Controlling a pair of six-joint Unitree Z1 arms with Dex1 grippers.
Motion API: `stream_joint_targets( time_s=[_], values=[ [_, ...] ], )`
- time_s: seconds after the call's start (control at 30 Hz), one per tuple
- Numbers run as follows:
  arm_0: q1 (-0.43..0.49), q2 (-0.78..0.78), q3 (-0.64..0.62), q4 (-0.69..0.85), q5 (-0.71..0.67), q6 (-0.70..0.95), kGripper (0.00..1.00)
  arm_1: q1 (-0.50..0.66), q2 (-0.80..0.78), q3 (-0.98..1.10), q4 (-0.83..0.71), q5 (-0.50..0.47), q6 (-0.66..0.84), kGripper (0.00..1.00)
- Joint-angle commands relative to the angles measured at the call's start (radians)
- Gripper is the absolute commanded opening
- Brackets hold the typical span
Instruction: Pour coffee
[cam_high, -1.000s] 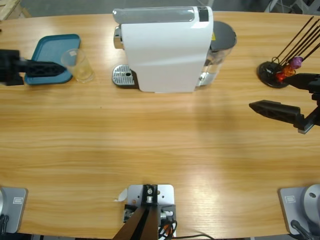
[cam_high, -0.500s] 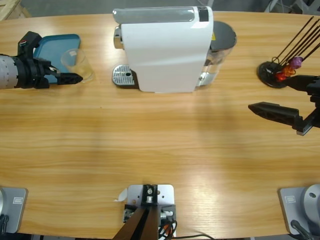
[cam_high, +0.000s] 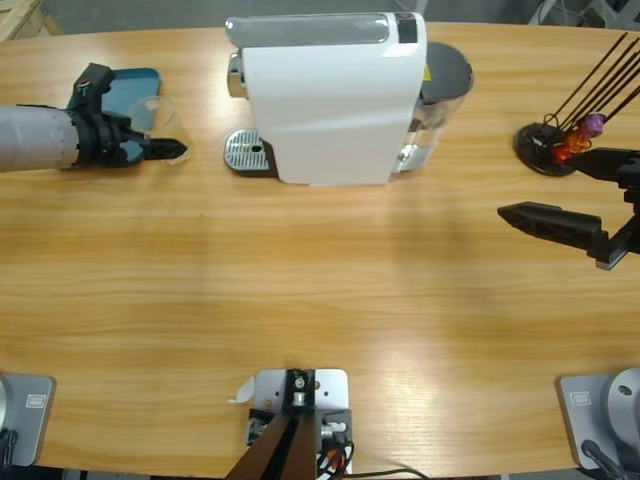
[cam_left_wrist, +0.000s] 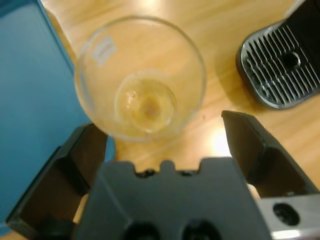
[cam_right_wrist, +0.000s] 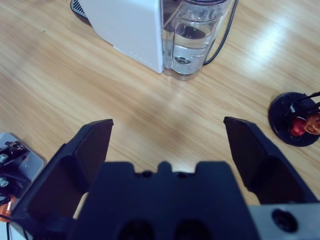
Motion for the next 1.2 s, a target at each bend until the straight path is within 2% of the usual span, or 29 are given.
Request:
stream_joint_targets(
  time_s=[0.03,0.07,0.2,0.43,0.5,0.53,0.6,0.63,0.73,0.97,1.2],
  values=[
    [-0.006,0.078,0.034,-0.077,0.065,-0.009,0.867,-0.008,-0.035,0.041,-0.008,0.024,0.011,0.987],
    [-0.006,0.082,0.039,-0.077,0.066,-0.013,0.793,-0.008,-0.036,0.042,-0.008,0.024,0.011,0.987],
    [-0.006,0.106,0.054,-0.091,0.067,-0.019,0.684,-0.008,-0.039,0.043,-0.008,0.028,0.011,0.987],
    [-0.006,0.120,0.064,-0.158,0.067,-0.019,0.690,-0.008,-0.040,0.043,-0.008,0.033,0.011,0.987],
    [-0.006,0.124,0.068,-0.189,0.067,-0.019,0.711,-0.008,-0.040,0.043,-0.008,0.034,0.011,0.987],
    [-0.006,0.123,0.074,-0.207,0.067,-0.022,0.772,-0.008,-0.040,0.043,-0.008,0.035,0.010,0.987],
    [-0.006,0.116,0.103,-0.260,0.067,-0.029,0.961,-0.008,-0.040,0.043,-0.008,0.035,0.010,0.987],
    [-0.006,0.105,0.133,-0.300,0.067,-0.028,0.987,-0.008,-0.039,0.043,-0.009,0.036,0.010,0.987],
    [-0.006,0.103,0.184,-0.389,0.092,-0.019,0.987,-0.008,-0.039,0.044,-0.011,0.038,0.010,0.987],
    [-0.006,0.165,0.210,-0.557,0.098,-0.019,0.991,-0.008,-0.035,0.044,-0.012,0.042,0.008,0.987],
    [-0.006,0.223,0.222,-0.628,0.096,-0.021,0.991,-0.008,-0.030,0.044,-0.013,0.044,0.008,0.987]
  ],
)
